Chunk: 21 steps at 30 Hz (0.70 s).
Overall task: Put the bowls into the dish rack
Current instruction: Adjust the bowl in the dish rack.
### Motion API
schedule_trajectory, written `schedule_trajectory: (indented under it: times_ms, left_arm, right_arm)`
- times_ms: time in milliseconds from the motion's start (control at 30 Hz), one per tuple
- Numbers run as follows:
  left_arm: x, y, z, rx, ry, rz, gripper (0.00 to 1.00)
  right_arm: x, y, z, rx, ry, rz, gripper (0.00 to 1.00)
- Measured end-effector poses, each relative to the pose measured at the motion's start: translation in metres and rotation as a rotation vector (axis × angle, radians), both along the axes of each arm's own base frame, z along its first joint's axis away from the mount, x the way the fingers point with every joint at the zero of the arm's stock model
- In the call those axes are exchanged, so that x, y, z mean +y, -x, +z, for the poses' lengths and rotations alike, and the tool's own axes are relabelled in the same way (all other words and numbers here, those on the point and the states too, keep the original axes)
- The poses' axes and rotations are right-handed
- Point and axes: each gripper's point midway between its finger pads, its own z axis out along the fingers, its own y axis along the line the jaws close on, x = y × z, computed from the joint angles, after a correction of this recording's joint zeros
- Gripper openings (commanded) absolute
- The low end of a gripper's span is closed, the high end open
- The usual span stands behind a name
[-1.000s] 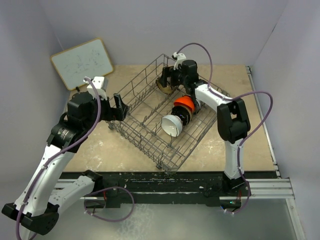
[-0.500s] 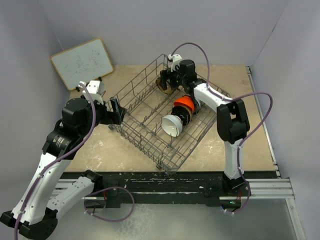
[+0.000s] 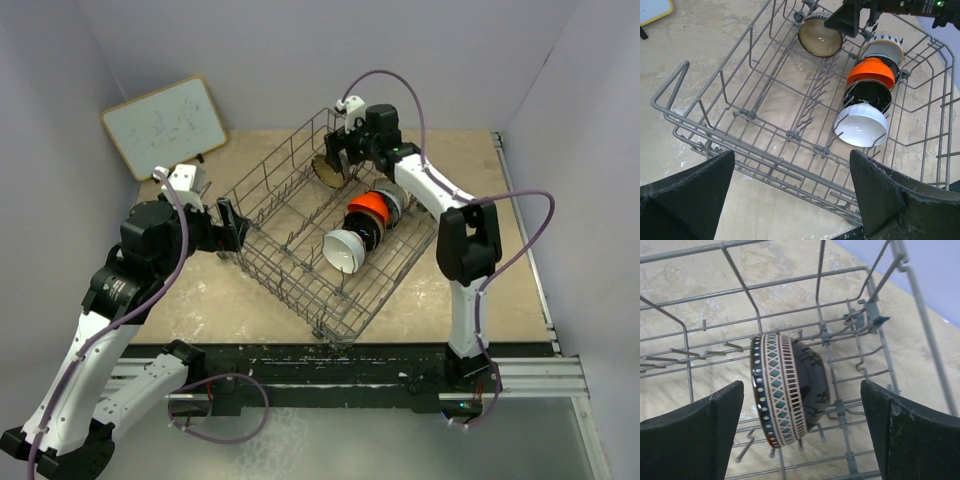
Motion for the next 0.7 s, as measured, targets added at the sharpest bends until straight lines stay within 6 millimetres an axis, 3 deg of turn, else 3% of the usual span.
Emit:
schedule_trajectory:
  times_ms: [133, 267, 533, 700]
  left_arm:
    - [0.001, 0.0, 0.001, -0.004, -0.002, 0.006, 0.99]
    - [0.002, -0.001, -0.001, -0.003, -0.005, 0.011, 0.99]
    - [0.002, -0.005, -0.009, 0.021, -0.019, 0.018, 0.99]
    - [0.001, -0.007, -0.01, 0.022, -0.019, 0.018, 0.99]
  right_arm:
    - [-0.006, -0.009, 0.012, -0.019, -0.014, 0.042, 1.0]
    - [-0.001, -0.011, 0.006, 0.001, -0.038, 0.126, 1.0]
    - [-0.004, 0.008, -0.038, 0.135, -0.013, 0.225, 1.0]
    - [-0.007, 0.012, -0.051, 0.176, -0.016, 0.235, 1.0]
